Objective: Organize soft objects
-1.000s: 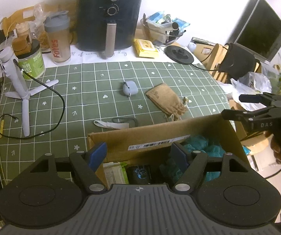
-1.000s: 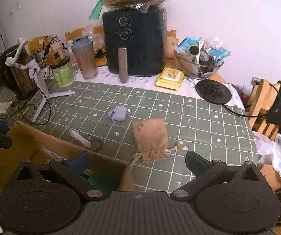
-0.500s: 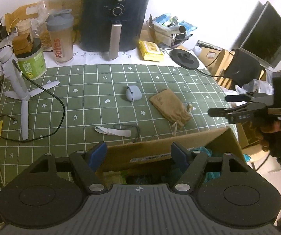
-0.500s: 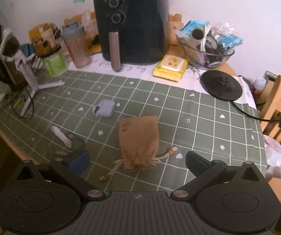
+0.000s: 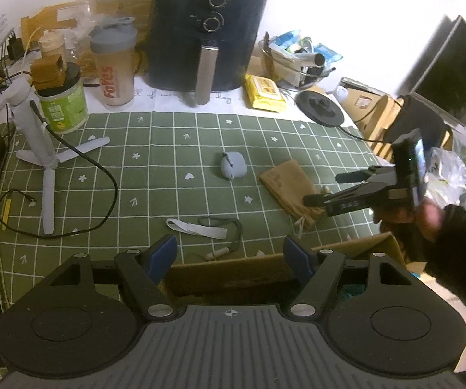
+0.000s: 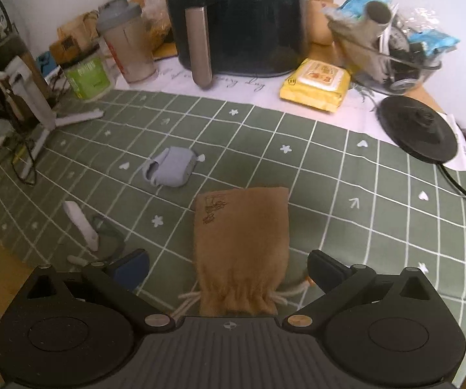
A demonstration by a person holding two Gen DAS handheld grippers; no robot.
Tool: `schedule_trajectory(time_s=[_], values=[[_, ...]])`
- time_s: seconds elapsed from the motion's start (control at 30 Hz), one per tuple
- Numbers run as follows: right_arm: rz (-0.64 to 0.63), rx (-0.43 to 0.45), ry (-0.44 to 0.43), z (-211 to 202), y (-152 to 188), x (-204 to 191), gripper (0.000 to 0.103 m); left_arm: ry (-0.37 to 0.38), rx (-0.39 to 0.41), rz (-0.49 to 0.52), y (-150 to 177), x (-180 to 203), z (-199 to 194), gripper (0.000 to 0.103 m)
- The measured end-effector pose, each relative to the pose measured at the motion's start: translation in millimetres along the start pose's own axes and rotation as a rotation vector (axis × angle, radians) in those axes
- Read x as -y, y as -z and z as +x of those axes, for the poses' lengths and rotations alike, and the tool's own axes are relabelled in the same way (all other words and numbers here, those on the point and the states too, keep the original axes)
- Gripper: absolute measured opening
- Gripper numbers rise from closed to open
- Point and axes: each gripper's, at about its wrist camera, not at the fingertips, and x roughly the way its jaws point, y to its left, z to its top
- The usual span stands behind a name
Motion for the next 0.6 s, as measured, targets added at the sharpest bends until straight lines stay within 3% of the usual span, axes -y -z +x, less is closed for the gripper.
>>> schedule_trajectory(time_s=[0.37,0.6], values=[[-0.039,-0.074,0.033,50.9,3.5,-5.8,0.102,-0.028,0.002,-0.065,-1.4,-12.3,0.4,0.072],[-0.025,-0.094,0.115,58.2,5.4,-12.3,0.087,-0.032,0.009,-0.077,-3.9,-15.2,0.5,0.072]])
